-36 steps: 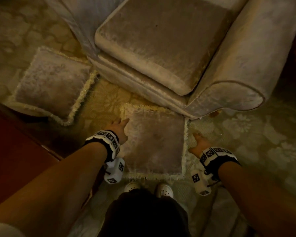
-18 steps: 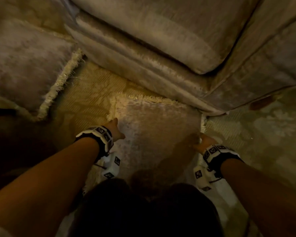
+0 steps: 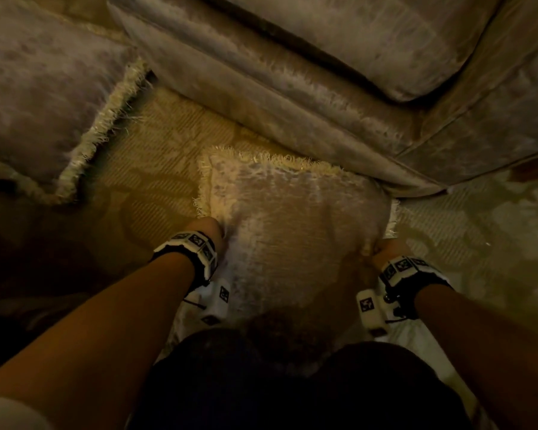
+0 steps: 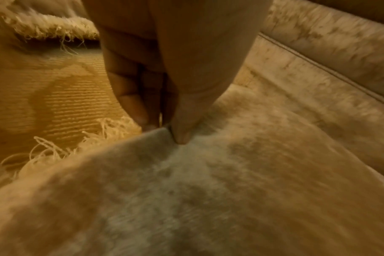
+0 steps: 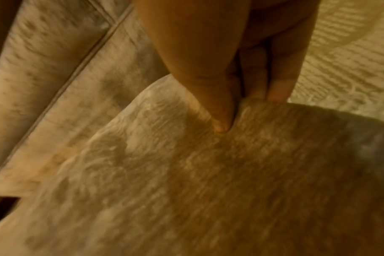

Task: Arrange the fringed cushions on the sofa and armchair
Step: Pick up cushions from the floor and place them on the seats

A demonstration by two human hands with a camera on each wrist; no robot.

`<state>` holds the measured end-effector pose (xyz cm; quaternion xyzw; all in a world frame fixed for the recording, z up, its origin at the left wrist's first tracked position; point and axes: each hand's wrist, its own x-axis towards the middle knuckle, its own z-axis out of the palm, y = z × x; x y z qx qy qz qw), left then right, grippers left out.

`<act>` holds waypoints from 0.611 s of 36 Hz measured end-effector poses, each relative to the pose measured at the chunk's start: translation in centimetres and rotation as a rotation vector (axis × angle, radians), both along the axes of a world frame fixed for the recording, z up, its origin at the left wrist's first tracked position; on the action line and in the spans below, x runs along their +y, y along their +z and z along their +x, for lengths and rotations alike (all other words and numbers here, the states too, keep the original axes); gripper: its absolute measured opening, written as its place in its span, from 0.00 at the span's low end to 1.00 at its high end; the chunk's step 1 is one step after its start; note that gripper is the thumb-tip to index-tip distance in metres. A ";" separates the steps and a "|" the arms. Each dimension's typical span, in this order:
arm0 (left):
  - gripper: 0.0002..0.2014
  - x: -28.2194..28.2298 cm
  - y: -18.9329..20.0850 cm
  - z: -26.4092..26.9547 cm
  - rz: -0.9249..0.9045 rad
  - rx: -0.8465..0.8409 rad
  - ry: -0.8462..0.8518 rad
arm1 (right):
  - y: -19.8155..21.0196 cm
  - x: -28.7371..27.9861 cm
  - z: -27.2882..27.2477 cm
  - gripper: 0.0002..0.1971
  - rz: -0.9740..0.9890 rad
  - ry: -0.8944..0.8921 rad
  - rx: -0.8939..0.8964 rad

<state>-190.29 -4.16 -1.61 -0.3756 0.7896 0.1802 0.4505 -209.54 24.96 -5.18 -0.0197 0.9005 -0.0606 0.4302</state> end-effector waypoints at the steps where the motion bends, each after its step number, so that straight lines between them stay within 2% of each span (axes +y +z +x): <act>1: 0.12 0.1 0.2 0.2 -0.013 -0.006 -0.006 | 0.2 0.1 0.2 0.12 0.002 -0.002 -0.003; 7: 0.16 -0.2 4.2 0.8 -0.053 0.020 0.029 | 3.8 0.7 1.5 0.07 0.025 0.008 0.029; 10: 0.11 -0.3 7.7 1.1 -0.074 0.062 0.018 | 6.8 1.1 2.4 0.02 -0.006 0.012 0.054; 11: 0.10 -0.3 9.2 1.2 -0.089 0.065 0.005 | 7.9 1.4 2.7 0.03 -0.026 0.005 0.067; 19: 0.06 0.4 22.8 1.5 -0.154 0.125 -0.031 | 20.8 1.9 2.7 0.09 -0.133 -0.002 0.114; 22: 0.06 1.1 28.3 1.6 -0.160 0.152 -0.040 | 26.3 2.4 2.0 0.04 -0.123 0.005 0.143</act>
